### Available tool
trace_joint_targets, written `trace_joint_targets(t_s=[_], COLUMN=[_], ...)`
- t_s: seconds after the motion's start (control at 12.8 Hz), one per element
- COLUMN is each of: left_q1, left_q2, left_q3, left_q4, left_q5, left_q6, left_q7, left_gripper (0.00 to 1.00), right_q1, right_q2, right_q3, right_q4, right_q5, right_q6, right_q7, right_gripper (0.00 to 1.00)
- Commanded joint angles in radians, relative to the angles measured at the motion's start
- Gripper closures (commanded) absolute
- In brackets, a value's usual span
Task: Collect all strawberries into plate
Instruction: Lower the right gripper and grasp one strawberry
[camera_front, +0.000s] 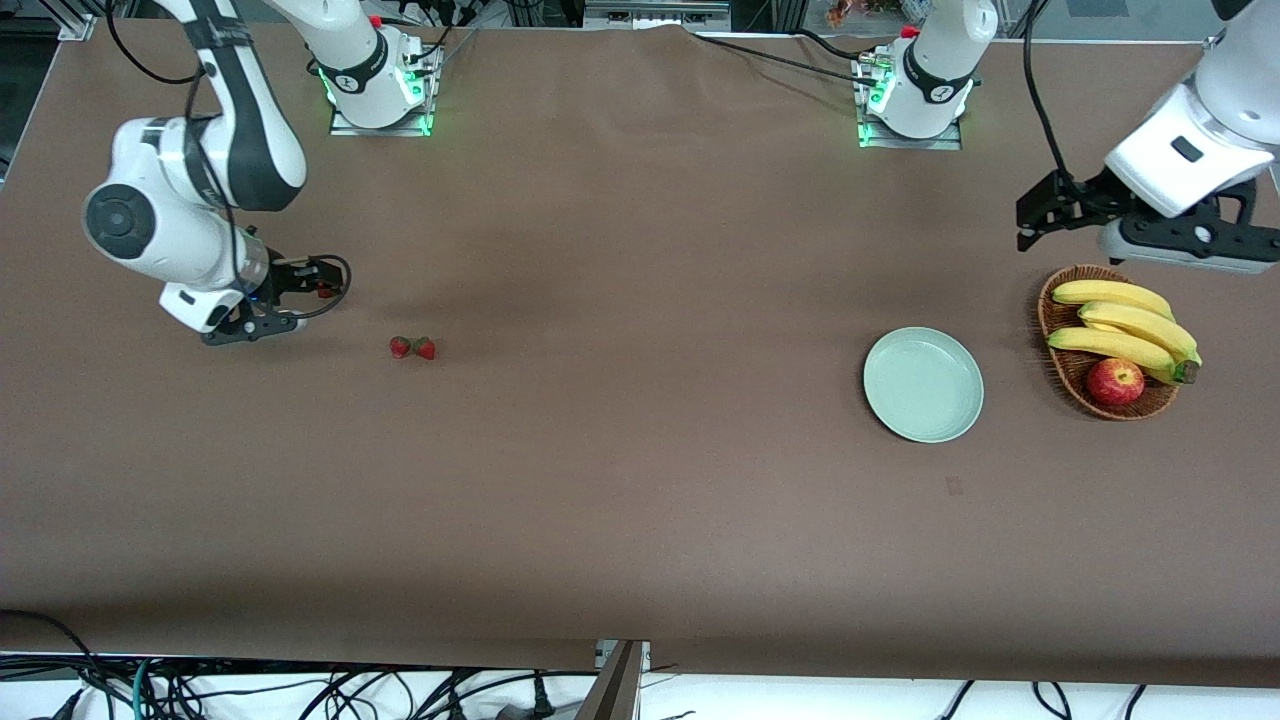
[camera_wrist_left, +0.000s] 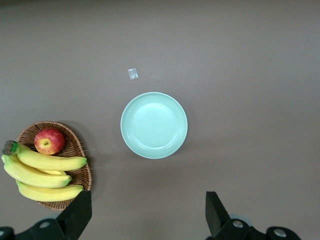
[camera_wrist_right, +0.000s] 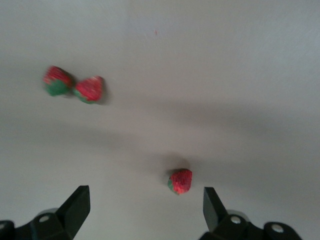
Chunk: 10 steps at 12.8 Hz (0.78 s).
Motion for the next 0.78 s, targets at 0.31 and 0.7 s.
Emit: trace_joint_targets(t_s=[0.31, 0.7], left_q1=[0.012, 0.012], left_q2=[0.031, 0.030], left_q3=[-0.003, -0.010], left_q4=[0.045, 0.049], left_q5=[0.009, 0.009], left_q6=[-0.056, -0.120], left_q7=[0.019, 0.028], left_gripper=[0.00, 0.00], right_q1=[-0.014, -0.032], right_q2=[0.091, 0.142], right_q3=[-0.062, -0.087], right_q4=[-0.142, -0.215], right_q5=[-0.011, -0.003], right_q6=[0.234, 0.356], right_q7=[-0.056, -0.093], right_gripper=[0.00, 0.14])
